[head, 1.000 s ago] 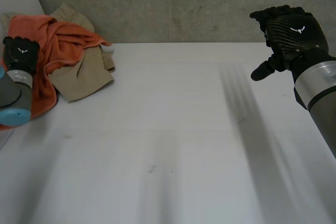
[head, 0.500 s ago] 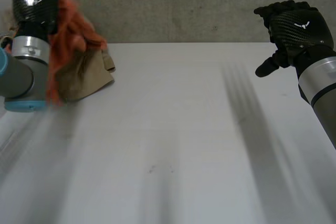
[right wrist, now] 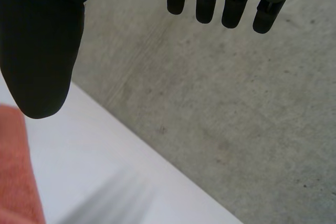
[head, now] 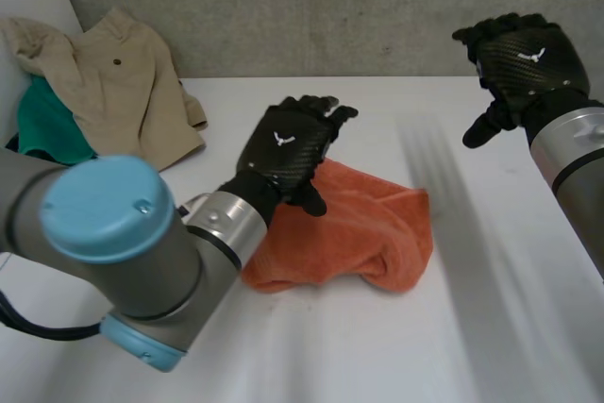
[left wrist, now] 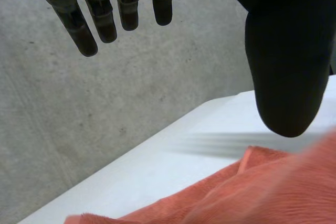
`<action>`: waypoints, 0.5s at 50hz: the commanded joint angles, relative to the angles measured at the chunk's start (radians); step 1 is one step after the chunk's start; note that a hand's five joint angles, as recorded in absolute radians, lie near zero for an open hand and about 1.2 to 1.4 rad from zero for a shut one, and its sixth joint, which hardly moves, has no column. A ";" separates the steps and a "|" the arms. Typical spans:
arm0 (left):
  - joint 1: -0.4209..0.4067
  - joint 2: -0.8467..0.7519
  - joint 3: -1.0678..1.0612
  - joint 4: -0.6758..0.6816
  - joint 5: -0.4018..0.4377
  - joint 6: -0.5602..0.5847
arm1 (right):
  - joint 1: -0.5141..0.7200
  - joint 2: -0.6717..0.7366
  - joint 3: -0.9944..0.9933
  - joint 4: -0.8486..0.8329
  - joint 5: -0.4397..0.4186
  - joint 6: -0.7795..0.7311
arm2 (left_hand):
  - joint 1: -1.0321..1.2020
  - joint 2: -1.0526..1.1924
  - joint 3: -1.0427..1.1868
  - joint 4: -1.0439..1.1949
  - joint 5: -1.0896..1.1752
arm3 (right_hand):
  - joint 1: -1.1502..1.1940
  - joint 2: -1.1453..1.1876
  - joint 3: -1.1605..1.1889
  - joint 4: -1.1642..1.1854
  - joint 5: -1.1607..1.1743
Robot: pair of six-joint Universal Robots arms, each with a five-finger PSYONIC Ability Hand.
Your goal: Fold the laundry.
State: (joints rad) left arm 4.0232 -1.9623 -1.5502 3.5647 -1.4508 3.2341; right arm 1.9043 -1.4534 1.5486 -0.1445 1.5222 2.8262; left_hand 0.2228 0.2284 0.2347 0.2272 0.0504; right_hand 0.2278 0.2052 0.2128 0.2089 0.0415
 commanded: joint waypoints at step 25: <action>0.119 -0.170 0.110 -0.349 -0.108 -0.091 | 0.010 0.587 -0.498 0.536 -0.252 -0.352 | 0.190 0.185 0.178 0.186 0.188 | 0.025 0.047 0.040 0.043 0.036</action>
State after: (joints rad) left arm 4.1997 -1.9873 -1.5568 3.2246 -1.5591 3.1365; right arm 1.9115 -0.9821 1.1452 0.4159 1.2625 2.5477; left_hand 0.3101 0.3022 0.3010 0.3046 0.1331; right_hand 0.2279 0.2080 0.2132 0.2108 0.0427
